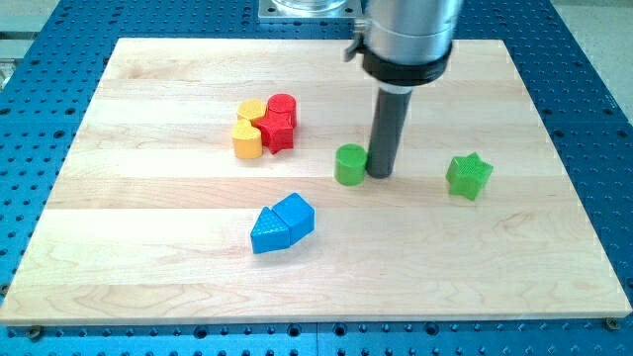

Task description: Push the green circle into the red star

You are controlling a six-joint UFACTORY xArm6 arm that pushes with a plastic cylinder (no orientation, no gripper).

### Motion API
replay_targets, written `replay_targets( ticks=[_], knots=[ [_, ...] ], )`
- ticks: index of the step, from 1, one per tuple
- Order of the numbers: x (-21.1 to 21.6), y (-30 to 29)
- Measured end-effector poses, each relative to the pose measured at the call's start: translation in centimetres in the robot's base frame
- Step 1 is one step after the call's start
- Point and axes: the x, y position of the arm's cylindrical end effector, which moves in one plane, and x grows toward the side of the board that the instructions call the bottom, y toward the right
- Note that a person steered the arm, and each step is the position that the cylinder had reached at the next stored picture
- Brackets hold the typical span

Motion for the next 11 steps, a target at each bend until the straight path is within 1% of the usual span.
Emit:
replay_targets(
  ticks=[1, 2, 3, 5, 6, 8, 10, 11],
  knots=[
    [2.2, 1.2],
    [2.5, -2.1],
    [1.5, -4.0],
    [-3.8, -3.0],
    [-5.1, -3.0],
    [-6.6, -3.2],
    [-6.7, -5.6],
    [-6.7, -2.0]
  ],
)
